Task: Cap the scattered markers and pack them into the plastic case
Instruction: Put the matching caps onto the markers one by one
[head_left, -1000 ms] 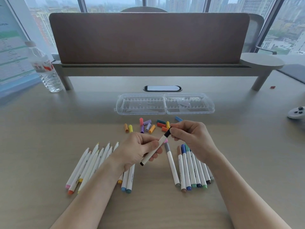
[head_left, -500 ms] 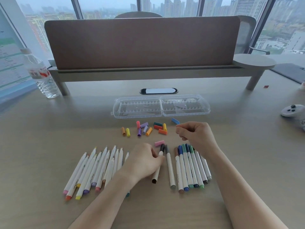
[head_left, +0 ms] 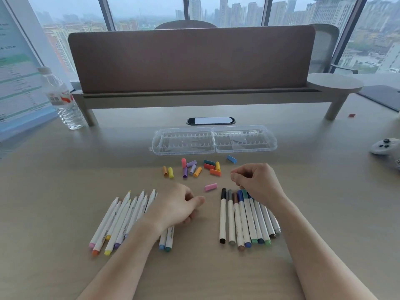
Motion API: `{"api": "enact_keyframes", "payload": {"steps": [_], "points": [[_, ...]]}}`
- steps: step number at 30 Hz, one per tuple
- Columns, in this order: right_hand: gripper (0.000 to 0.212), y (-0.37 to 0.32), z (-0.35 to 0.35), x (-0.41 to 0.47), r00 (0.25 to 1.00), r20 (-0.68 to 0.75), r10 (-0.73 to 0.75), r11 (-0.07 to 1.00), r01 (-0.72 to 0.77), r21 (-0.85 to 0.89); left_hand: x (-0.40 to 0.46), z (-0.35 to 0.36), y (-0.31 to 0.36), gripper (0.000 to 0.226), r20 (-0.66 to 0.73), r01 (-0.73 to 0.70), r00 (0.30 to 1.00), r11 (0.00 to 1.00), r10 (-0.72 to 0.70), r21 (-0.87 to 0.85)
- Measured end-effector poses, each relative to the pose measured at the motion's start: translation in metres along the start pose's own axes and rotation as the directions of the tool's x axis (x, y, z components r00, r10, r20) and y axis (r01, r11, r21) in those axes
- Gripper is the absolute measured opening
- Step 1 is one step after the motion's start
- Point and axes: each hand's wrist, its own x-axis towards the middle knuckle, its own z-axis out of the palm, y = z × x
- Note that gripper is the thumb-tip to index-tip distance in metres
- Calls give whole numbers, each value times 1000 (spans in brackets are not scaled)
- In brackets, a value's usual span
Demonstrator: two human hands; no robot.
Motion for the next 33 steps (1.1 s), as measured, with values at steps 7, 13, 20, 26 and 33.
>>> {"api": "enact_keyframes", "payload": {"steps": [7, 13, 20, 26, 33], "points": [[4, -6, 10, -4, 998, 57, -41, 998, 43, -41, -13, -34, -26, 26, -225, 52, 974, 992, -24, 117], [2, -10, 15, -8, 995, 83, -54, 996, 60, -68, -16, -23, -18, 42, -181, 105, 983, 906, -32, 410], [3, -11, 15, -13, 995, 89, -52, 997, 57, -57, -9, -19, -1, 44, -140, 83, 990, 841, -9, 535], [5, -8, 11, -12, 998, 58, -36, 998, 39, -41, 3, -24, 0, 45, -157, -47, 981, 923, 115, 382], [4, -3, 7, -8, 1000, 22, 2, 999, -1, -34, 17, -32, -13, 31, -168, -115, 985, 842, 29, -527]]}}
